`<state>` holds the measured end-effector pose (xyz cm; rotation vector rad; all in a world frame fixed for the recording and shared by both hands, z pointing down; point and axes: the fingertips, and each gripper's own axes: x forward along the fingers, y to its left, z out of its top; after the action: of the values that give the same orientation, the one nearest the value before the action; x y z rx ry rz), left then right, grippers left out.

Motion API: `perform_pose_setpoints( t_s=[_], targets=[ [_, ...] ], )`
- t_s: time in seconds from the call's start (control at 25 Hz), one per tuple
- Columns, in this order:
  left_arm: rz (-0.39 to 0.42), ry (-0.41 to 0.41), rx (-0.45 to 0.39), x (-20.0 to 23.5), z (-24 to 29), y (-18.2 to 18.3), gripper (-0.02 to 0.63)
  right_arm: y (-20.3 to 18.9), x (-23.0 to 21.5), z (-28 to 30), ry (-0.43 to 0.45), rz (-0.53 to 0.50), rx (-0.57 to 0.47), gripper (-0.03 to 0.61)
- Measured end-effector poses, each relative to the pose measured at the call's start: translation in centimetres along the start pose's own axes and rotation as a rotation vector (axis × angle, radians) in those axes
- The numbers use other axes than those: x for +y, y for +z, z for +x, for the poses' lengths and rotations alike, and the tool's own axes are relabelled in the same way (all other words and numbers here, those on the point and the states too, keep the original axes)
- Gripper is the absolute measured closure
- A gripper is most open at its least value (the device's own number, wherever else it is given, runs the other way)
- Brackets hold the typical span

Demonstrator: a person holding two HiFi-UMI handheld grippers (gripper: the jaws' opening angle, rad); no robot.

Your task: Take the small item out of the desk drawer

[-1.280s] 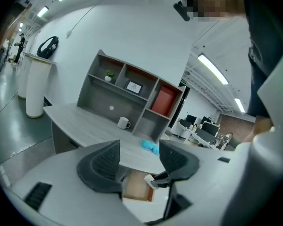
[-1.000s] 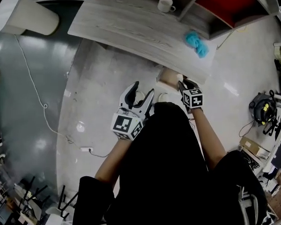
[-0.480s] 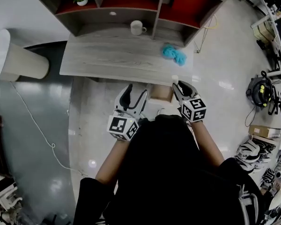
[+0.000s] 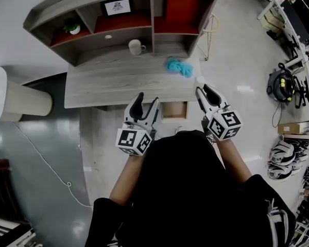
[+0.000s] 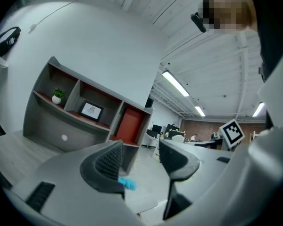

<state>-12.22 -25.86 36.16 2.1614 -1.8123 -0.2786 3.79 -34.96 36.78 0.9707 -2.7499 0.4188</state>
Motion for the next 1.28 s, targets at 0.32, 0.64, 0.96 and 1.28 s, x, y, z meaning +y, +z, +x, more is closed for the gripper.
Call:
perform_pose_setpoints(
  t_s=[0.32, 0.64, 0.96, 1.28],
  targets=[
    [-0.012, -0.051, 0.018, -1.2, 0.6, 0.0, 0.454, 2.0, 0.3, -2.2, -0.047, -0.036, -0.065, 0.474],
    [0.04, -0.023, 0.008, -1.8, 0.7, 0.7, 0.591, 1.2, -0.4, -3.4, -0.068, -0.056, -0.065, 0.476],
    [-0.013, -0.033, -0.036, -1.3, 0.3, 1.0, 0.591, 1.0, -0.2, -2.9, -0.071, -0.075, -0.06, 0.477],
    [0.006, 0.011, 0.023, 0.1, 0.1, -1.4, 0.591, 0.7, 0.2, -2.3, -0.04, -0.076, -0.055, 0.479]
  ],
)
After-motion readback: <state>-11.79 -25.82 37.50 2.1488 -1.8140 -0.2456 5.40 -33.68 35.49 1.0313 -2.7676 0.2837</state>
